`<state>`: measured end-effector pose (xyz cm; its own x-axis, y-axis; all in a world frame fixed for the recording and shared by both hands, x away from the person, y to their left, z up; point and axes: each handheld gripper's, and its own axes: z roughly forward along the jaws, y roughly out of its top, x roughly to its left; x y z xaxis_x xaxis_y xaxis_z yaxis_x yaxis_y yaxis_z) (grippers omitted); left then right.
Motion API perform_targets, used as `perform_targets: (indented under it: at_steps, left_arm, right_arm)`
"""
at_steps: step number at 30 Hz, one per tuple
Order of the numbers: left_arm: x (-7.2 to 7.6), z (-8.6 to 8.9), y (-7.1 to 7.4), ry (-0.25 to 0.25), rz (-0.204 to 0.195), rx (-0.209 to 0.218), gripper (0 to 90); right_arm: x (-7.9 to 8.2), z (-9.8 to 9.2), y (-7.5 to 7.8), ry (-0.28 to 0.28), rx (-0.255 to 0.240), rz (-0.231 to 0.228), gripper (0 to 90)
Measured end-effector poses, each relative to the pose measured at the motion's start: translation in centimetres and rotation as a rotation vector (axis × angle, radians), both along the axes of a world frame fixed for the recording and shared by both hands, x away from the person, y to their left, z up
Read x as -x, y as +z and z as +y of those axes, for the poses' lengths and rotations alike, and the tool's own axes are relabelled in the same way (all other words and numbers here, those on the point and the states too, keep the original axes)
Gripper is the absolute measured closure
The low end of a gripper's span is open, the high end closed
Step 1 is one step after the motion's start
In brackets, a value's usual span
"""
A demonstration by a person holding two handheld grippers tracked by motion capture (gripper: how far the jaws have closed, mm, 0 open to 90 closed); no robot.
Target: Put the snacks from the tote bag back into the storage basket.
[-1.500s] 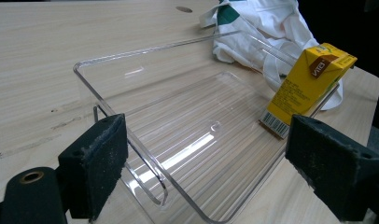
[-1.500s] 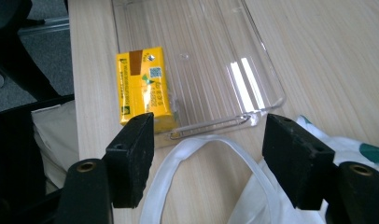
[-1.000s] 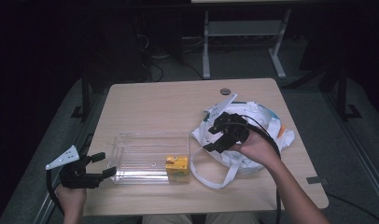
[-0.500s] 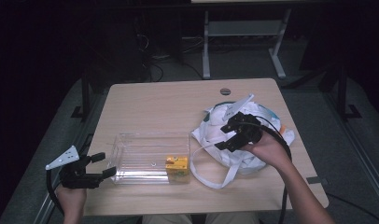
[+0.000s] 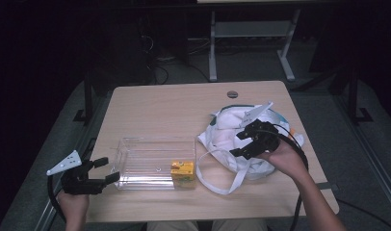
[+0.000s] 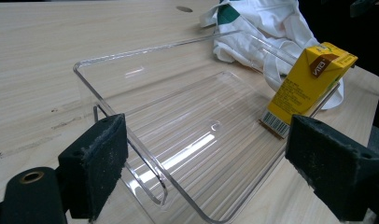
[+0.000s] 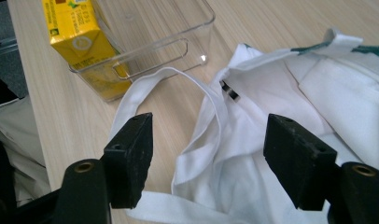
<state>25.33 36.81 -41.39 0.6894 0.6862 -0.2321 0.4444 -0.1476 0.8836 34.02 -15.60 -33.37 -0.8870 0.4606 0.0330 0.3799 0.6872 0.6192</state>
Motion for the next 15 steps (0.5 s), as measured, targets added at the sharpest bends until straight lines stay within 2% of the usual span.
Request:
perform_targets:
  at_steps: [15]
  left_arm:
    - [0.1, -0.1, 0.0, 0.001, 0.0, -0.005, 12.8]
  right_arm:
    - [0.8, -3.6, -1.7, -0.094, -0.048, 0.015, 31.9]
